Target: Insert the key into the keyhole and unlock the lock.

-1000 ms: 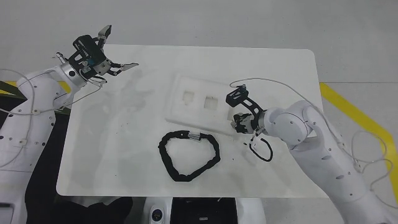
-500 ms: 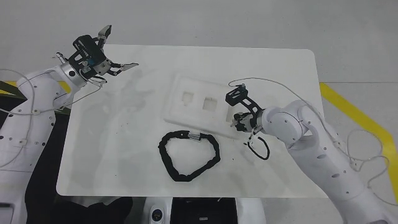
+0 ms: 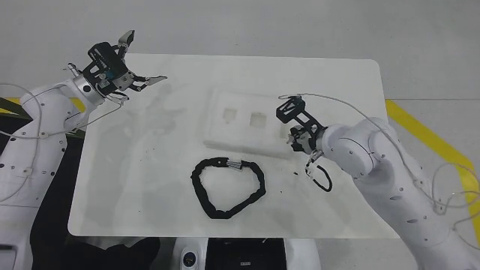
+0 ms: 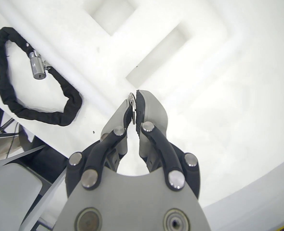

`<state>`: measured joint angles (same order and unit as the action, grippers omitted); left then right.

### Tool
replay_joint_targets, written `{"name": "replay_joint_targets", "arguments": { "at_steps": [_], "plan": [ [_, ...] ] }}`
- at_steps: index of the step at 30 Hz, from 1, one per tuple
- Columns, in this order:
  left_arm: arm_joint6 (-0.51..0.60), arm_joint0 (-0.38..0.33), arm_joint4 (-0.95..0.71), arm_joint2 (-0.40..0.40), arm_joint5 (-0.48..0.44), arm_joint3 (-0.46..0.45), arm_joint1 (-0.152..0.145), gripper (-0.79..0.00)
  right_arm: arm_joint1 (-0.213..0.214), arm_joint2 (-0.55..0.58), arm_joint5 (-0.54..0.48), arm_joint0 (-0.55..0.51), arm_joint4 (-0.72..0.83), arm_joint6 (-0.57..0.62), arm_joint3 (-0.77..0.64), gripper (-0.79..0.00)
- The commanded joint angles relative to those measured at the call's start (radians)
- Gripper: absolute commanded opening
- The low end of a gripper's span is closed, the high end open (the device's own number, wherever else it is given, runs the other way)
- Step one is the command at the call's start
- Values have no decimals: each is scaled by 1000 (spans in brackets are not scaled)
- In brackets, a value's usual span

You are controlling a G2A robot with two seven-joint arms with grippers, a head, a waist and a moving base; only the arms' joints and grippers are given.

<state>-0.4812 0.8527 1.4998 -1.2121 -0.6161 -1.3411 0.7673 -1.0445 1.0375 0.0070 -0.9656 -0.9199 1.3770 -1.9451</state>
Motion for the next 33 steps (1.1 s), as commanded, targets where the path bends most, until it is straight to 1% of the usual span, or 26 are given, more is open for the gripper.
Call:
{"name": "replay_joint_targets", "arguments": {
  "at_steps": [1, 3, 7, 9, 12, 17, 19, 22, 23, 26, 30, 33],
  "plan": [
    [0, 0, 0, 0, 0, 0, 0, 0, 0, -6, -3, -1, -30, 0, -6, -785],
    [0, 0, 0, 0, 0, 0, 0, 0, -1, -17, -1, 0, -61, 3, -4, -785],
    [0, 0, 0, 0, 0, 0, 0, 0, -4, -17, 4, -4, -47, -17, -6, -785],
    [0, 0, 0, 0, 0, 0, 0, 0, -2, 5, 5, -13, -35, -24, -20, -785],
    [0, 0, 0, 0, 0, 0, 0, 0, 4, 59, -6, -51, 26, -60, -48, -785],
    [0, 0, 0, 0, 0, 0, 0, 0, 19, 176, -77, -151, 157, -157, -100, -785],
    [0, 0, 0, 0, 0, 0, 0, 0, 24, 226, -119, -195, 222, -220, -120, -785],
    [0, 0, 0, 0, 0, 0, 0, 0, 33, 302, -176, -257, 270, -295, -130, -785],
    [0, 0, 0, 0, 0, 0, 0, 0, 36, 327, -187, -274, 256, -310, -137, -785],
    [0, 0, 0, 0, 0, 0, 0, 0, 40, 382, -222, -330, 292, -394, -153, -785],
    [0, 0, 0, 0, 0, 0, 0, 0, 44, 448, -269, -397, 353, -493, -152, -785],
    [0, 0, 0, 0, 0, 0, 0, 0, 46, 482, -292, -433, 376, -531, -143, -785]
  ]
}}
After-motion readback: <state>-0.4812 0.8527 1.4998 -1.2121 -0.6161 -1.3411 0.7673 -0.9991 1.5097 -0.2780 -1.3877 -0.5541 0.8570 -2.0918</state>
